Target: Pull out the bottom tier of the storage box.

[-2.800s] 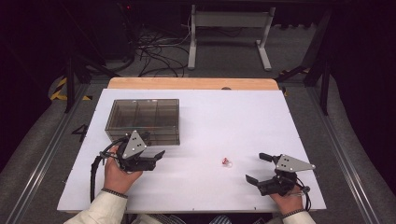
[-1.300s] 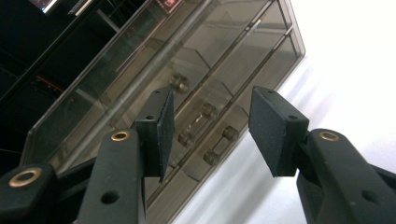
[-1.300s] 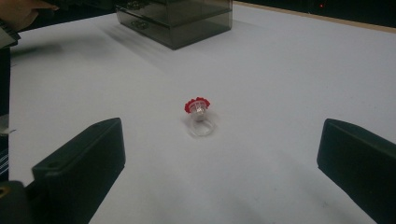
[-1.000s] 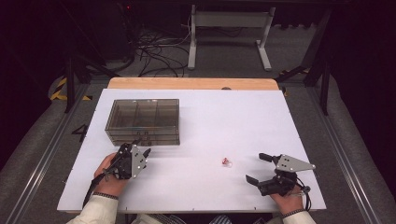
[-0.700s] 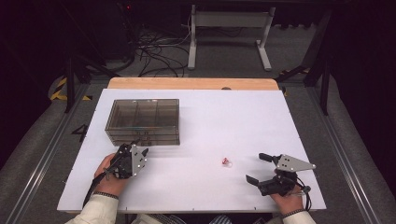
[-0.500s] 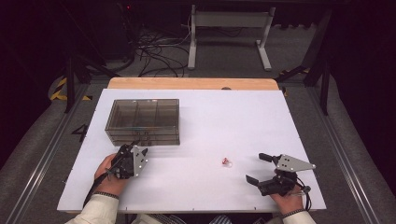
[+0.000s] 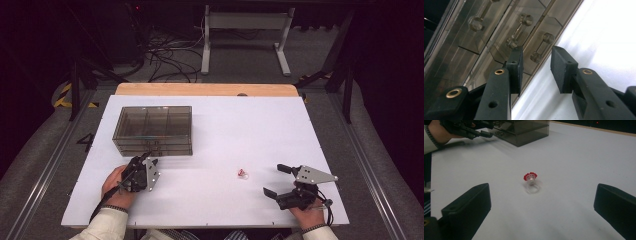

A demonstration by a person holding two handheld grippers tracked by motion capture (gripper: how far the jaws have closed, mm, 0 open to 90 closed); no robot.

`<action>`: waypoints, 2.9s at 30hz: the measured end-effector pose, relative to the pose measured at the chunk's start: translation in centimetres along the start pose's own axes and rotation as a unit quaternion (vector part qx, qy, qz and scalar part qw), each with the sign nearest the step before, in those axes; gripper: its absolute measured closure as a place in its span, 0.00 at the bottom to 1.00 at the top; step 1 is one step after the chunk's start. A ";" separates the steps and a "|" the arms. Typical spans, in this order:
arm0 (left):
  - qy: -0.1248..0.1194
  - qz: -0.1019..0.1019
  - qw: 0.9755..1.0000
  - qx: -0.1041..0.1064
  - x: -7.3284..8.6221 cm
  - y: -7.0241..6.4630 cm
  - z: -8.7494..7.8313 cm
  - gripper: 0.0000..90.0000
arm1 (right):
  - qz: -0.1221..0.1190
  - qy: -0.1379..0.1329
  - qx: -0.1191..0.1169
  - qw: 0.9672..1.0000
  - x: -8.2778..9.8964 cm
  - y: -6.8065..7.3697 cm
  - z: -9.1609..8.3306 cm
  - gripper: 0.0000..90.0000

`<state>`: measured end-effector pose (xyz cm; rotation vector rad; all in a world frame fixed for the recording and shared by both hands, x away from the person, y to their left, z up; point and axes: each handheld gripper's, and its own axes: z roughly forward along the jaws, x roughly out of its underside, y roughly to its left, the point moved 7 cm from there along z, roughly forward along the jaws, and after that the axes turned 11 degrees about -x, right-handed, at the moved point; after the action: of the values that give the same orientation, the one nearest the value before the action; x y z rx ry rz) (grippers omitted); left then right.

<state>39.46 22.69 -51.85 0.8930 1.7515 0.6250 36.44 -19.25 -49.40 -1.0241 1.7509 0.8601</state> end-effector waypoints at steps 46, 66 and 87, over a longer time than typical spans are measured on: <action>0.023 0.070 0.995 -0.060 0.5 -0.8 1.5 0.86 | -0.001 0.001 -0.001 1.000 0.0 0.0 0.1 0.02; 0.017 0.081 0.994 -0.067 0.2 -0.9 1.5 0.85 | -0.003 0.003 -0.002 1.000 0.0 0.0 0.1 0.02; 0.029 0.079 0.994 -0.073 0.2 -0.8 1.3 0.88 | 0.000 0.001 -0.005 1.000 0.0 0.0 0.1 0.02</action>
<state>40.42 22.34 -52.99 0.9235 1.6724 0.8792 36.45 -19.18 -49.44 -1.0330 1.7505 0.8690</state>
